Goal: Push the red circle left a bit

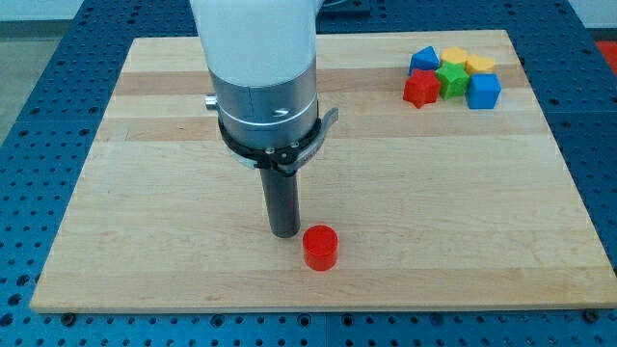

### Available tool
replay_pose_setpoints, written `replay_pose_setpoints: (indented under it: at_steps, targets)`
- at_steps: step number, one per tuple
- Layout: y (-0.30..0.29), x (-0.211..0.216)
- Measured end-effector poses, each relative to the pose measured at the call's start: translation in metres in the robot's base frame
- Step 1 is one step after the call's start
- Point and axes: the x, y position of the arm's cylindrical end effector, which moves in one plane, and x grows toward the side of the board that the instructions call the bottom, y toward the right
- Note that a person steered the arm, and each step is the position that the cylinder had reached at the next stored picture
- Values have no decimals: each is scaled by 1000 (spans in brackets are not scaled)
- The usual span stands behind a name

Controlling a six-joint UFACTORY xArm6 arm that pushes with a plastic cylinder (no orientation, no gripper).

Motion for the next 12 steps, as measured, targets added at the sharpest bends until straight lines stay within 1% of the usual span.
replay_pose_setpoints:
  at_steps: [2, 3, 4, 5, 6, 7, 8, 11, 12]
  targets:
    - [-1, 0]
    - [-1, -10]
    - [-1, -31]
    - [36, -30]
    - [101, -14]
    - [101, -12]
    - [101, 6]
    - [101, 13]
    - [101, 30]
